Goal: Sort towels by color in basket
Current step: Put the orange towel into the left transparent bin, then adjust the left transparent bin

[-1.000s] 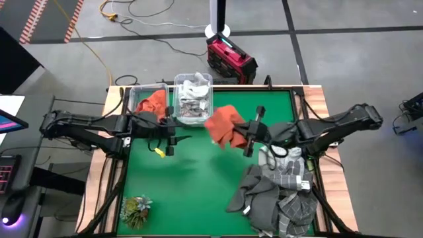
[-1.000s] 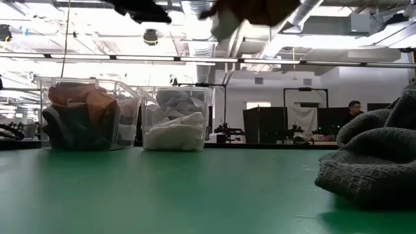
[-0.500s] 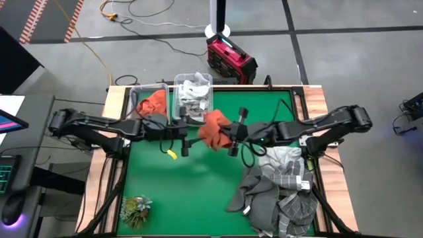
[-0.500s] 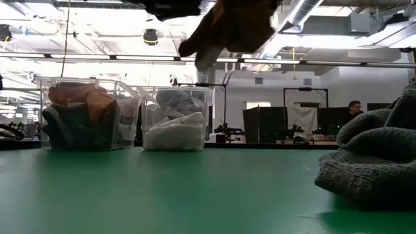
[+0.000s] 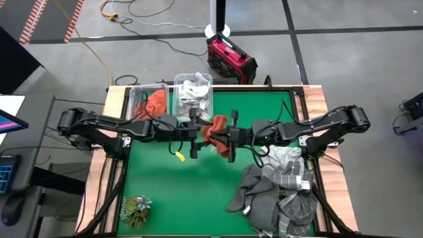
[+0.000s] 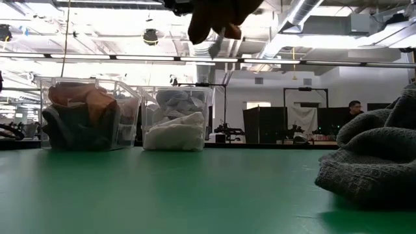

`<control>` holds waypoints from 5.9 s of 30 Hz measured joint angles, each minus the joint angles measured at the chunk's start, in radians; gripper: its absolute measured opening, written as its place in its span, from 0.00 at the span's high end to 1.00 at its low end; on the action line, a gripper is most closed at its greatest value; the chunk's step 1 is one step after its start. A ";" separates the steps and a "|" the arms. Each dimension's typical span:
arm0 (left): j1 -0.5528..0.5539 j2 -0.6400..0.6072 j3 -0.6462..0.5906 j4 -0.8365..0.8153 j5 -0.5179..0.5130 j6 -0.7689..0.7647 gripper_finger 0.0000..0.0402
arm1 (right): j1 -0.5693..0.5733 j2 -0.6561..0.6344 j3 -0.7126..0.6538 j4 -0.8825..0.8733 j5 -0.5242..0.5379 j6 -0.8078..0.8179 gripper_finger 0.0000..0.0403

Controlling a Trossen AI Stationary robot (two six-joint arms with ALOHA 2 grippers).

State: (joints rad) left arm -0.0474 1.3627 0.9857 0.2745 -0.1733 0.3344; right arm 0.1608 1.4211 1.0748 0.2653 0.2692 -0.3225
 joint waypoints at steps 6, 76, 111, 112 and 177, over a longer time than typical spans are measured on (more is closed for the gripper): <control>0.001 0.014 0.001 0.027 0.037 0.032 0.41 | 0.002 0.007 0.000 0.008 -0.013 0.003 0.92; 0.573 -0.013 -0.115 -1.136 -0.187 0.053 0.68 | 0.140 -0.126 0.001 -0.432 0.287 0.210 0.42; 0.606 -0.123 0.006 -1.294 -0.115 0.132 0.41 | 0.095 -0.124 0.001 -0.456 0.283 0.245 0.42; 0.601 -0.101 0.002 -1.313 -0.112 0.114 0.41 | 0.095 -0.124 0.001 -0.457 0.283 0.245 0.42; 0.962 0.239 0.378 -1.445 -0.138 0.442 0.89 | 0.101 -0.124 0.001 -0.489 0.277 0.244 0.42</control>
State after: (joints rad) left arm 0.9144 1.6020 1.3640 -1.1707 -0.3111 0.7768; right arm 0.2615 1.2976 1.0756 -0.2241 0.5465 -0.0784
